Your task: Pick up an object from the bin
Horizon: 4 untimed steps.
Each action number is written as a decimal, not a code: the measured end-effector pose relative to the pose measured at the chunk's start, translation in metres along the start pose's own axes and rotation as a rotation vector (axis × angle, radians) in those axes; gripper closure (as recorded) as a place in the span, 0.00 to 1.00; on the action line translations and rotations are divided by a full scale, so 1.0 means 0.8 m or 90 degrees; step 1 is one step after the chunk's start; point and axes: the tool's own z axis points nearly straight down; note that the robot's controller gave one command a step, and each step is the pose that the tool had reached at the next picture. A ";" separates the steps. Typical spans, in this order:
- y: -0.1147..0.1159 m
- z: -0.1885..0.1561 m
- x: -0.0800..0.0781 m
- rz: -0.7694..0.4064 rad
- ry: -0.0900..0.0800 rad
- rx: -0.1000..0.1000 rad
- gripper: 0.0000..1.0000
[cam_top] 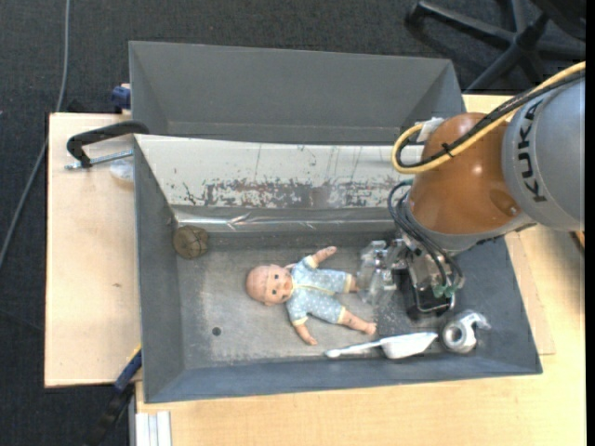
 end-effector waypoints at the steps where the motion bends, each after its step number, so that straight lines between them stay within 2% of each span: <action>1: 0.014 0.042 -0.020 -0.044 -0.001 0.000 1.00; 2: 0.032 0.064 -0.030 -0.026 -0.001 0.001 1.00; 3: 0.073 0.072 -0.031 -0.139 -0.006 -0.001 0.00; 4: 0.073 0.074 -0.029 -0.139 -0.003 0.000 1.00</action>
Offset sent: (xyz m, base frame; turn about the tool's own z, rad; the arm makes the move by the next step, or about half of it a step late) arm 0.0312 0.0456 -0.0616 -0.2181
